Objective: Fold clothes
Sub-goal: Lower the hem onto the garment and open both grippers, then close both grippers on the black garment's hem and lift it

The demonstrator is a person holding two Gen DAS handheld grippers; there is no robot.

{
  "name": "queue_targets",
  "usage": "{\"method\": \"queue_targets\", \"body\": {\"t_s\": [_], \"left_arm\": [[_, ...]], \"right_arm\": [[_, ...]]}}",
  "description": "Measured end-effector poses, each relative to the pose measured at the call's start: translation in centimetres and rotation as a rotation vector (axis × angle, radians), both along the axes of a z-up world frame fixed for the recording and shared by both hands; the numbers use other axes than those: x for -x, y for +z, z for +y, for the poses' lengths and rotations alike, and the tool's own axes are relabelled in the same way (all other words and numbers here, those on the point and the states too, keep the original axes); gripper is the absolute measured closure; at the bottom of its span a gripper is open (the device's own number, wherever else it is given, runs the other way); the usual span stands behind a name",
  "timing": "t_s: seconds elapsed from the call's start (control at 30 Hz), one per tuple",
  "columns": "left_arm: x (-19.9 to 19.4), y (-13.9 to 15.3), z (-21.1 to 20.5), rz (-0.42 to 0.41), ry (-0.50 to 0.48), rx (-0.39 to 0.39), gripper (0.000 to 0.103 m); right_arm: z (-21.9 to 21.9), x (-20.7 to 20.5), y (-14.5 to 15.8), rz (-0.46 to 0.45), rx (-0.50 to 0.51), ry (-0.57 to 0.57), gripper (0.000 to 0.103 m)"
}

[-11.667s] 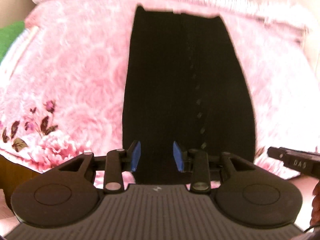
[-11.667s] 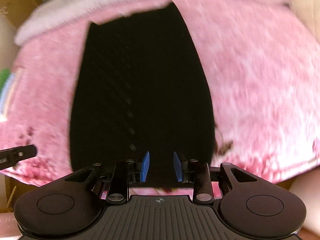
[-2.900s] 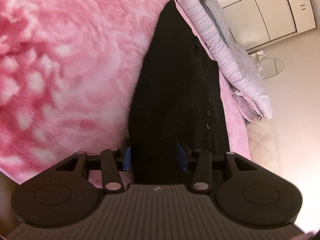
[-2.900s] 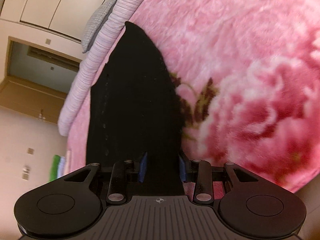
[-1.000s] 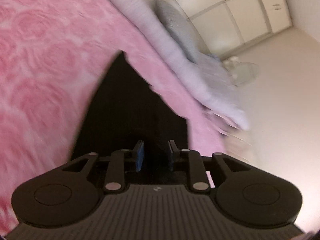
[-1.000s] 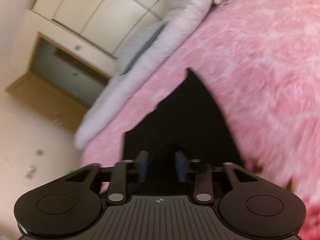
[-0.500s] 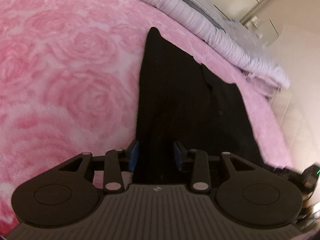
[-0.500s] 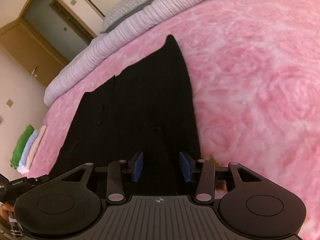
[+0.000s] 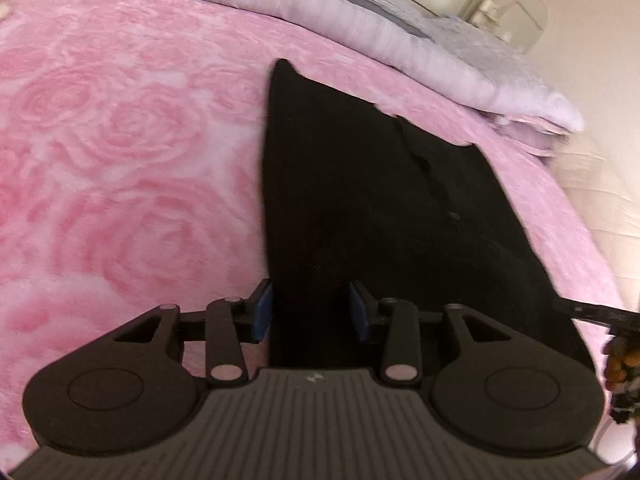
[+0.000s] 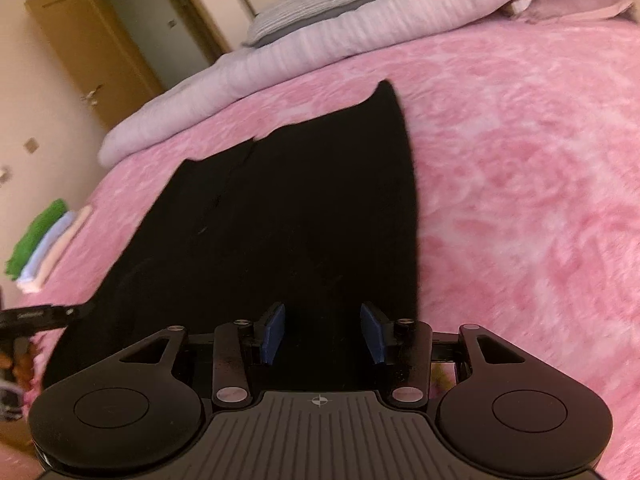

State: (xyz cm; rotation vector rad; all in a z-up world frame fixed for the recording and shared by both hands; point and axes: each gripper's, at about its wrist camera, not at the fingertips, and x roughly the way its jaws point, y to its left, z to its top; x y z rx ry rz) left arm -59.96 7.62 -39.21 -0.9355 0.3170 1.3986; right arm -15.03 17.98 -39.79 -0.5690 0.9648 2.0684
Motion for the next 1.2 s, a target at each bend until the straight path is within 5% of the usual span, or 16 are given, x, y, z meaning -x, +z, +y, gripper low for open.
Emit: {"method": "queue_targets", "body": {"t_s": [0.1,0.37,0.67,0.77,0.93,1.2], "left_arm": [[-0.3,0.2,-0.1,0.012,-0.021,-0.011,0.091],[-1.7,1.1,-0.9,0.119,-0.050,-0.034,0.092],[-2.2,3.5,-1.1,0.164,-0.025,-0.175,0.094],[-1.8,2.8,-0.1,0.155,-0.011,-0.164,0.092],[0.1,-0.1,0.7,0.054,0.053,-0.024,0.080],[2.4,0.4,-5.1,-0.151,0.106,-0.004,0.074]], "right_arm": [[-0.6,0.5,0.1,-0.056,-0.027,0.019,0.094],[-1.0,0.4,1.0,-0.053,-0.077,0.031,0.095],[-1.7,0.6,3.5,-0.037,-0.277,-0.025,0.096],[-1.5,0.7,4.2,-0.022,-0.332,-0.054,0.096],[1.2,0.6,-0.5,-0.079,-0.035,-0.115,0.093],[-1.7,-2.5,0.2,0.039,0.026,-0.150,0.071]]}}
